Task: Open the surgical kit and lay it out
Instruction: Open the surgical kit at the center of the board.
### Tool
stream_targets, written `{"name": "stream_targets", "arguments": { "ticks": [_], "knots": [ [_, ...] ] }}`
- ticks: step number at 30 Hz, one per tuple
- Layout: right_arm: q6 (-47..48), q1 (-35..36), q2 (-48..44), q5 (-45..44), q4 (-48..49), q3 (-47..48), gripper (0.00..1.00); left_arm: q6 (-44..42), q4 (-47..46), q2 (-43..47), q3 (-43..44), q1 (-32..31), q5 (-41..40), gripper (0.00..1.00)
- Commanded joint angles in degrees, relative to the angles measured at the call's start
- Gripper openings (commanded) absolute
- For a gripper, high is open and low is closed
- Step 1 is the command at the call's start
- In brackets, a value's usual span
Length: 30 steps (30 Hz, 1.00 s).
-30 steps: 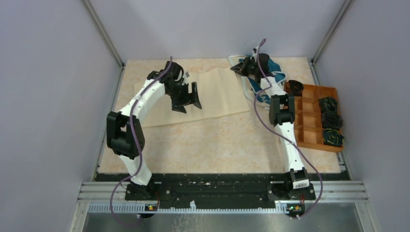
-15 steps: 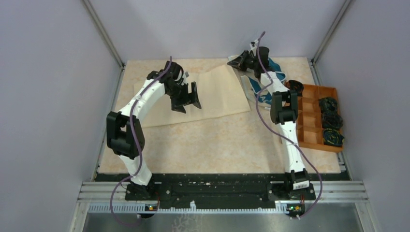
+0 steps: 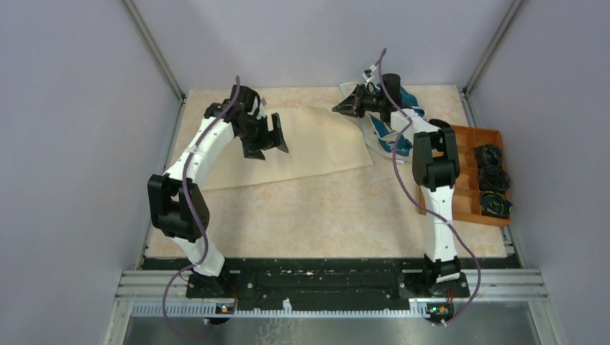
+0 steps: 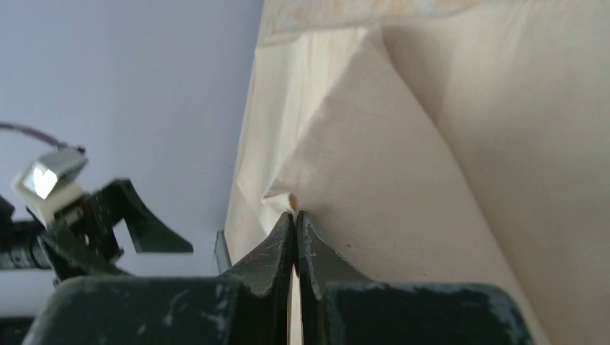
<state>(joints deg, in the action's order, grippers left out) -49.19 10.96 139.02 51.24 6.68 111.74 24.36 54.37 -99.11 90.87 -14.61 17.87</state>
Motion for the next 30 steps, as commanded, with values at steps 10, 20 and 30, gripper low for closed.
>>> {"name": "stream_targets", "arguments": {
  "ticks": [10,20,30],
  "knots": [
    [18.29,2.26,-21.57,7.90,1.92,-27.94,0.00,5.97,-5.66,5.74,-0.44,5.41,2.93,0.89],
    [23.61,3.48,-27.61,4.54,-3.11,-37.72,0.00,7.11,-7.96,5.52,-0.94,7.45,4.85,0.89],
    [23.16,3.76,-28.41,3.75,-8.17,-38.97,0.00,9.03,-9.33,5.03,-1.61,9.83,5.60,0.89]
  ]
}}
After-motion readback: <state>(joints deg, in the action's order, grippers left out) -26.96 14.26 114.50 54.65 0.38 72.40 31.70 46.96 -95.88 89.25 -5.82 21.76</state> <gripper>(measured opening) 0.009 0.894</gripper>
